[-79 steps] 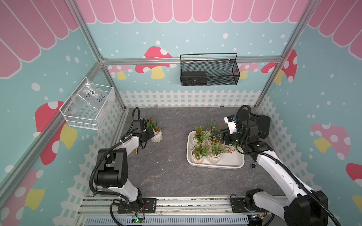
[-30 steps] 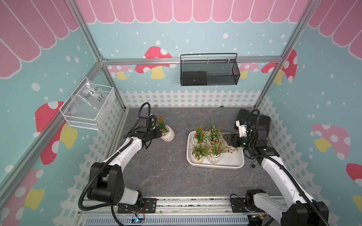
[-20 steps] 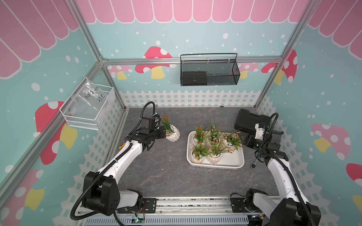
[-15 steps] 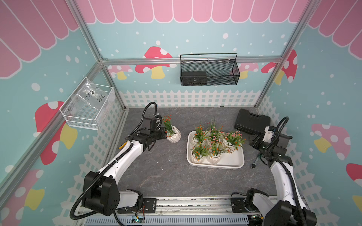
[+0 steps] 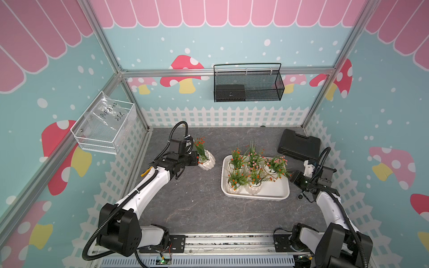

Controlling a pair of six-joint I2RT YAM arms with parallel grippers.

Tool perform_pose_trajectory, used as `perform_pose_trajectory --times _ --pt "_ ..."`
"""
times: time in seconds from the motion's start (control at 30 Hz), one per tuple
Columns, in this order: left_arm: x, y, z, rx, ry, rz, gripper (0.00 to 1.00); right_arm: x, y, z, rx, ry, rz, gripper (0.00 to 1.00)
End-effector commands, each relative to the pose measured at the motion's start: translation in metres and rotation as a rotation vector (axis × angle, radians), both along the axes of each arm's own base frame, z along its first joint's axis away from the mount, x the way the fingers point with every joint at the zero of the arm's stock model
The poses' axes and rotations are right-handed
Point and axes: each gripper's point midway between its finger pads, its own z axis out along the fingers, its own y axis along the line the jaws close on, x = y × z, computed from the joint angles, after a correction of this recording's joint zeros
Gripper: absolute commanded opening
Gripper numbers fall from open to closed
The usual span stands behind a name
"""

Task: Put the potted gypsophila into the storage box
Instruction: Move the storage box to the center of the board.

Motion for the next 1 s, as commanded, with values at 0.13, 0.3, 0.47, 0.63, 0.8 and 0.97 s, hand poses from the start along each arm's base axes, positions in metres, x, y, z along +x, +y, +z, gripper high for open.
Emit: perform_pose_trajectory --times 0.13,0.3,0.47,0.63,0.8,0.97 --pt "0.006 -0.018 0.049 -0.054 -0.130 -0.057 0.00 0.003 0.007 -0.013 0.021 0.010 0.032 0.46" --pt "0.007 -0.023 0.050 -0.052 -0.131 -0.069 0.00 0.003 0.009 -0.020 0.024 0.027 0.036 0.46" --pt "0.008 -0.026 0.055 -0.054 -0.142 -0.075 0.00 0.005 0.017 -0.024 0.031 0.036 0.067 0.43" --pt "0.006 -0.028 0.066 -0.055 -0.156 -0.084 0.00 0.006 0.029 -0.025 0.030 0.039 0.110 0.37" --pt "0.005 -0.031 0.076 -0.052 -0.166 -0.091 0.00 0.011 0.048 -0.018 0.013 0.023 0.171 0.33" --pt "0.001 -0.040 0.091 -0.053 -0.191 -0.114 0.00 0.017 0.078 -0.011 0.018 0.014 0.251 0.31"
